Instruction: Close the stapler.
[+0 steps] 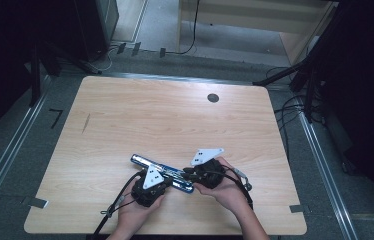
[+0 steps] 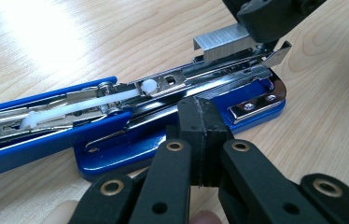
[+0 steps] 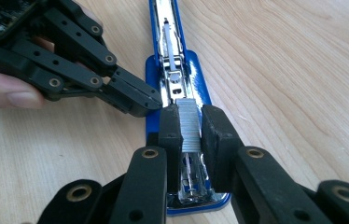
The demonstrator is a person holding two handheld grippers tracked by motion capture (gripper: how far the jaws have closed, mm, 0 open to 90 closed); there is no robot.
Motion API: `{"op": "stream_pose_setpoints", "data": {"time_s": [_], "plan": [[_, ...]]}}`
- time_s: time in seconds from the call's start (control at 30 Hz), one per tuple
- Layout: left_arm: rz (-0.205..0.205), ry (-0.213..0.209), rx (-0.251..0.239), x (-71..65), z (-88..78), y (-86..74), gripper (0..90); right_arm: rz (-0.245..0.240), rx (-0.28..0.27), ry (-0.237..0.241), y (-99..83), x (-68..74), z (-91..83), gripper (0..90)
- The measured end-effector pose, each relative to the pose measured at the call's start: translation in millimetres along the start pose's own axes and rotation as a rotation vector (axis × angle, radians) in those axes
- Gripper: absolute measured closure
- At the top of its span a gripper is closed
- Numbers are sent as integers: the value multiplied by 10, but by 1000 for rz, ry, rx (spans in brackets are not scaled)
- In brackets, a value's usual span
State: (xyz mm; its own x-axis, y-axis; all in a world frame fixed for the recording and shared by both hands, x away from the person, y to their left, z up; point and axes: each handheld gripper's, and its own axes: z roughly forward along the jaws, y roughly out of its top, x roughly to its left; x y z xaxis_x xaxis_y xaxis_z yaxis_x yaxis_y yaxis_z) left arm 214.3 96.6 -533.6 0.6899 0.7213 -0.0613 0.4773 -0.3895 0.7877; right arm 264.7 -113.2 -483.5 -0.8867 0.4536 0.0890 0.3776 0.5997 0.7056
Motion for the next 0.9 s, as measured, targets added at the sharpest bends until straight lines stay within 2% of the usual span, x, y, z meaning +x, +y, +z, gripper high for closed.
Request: {"op": "stream_pose_setpoints", "data": {"time_s": [0.5, 0.9], "plan": [[1, 0, -1, -1, 1, 0, 900, -26, 70, -2, 28, 52, 24, 795], [1, 0, 0, -1, 0, 0, 900, -31, 86, -19, 31, 35, 39, 795]]}}
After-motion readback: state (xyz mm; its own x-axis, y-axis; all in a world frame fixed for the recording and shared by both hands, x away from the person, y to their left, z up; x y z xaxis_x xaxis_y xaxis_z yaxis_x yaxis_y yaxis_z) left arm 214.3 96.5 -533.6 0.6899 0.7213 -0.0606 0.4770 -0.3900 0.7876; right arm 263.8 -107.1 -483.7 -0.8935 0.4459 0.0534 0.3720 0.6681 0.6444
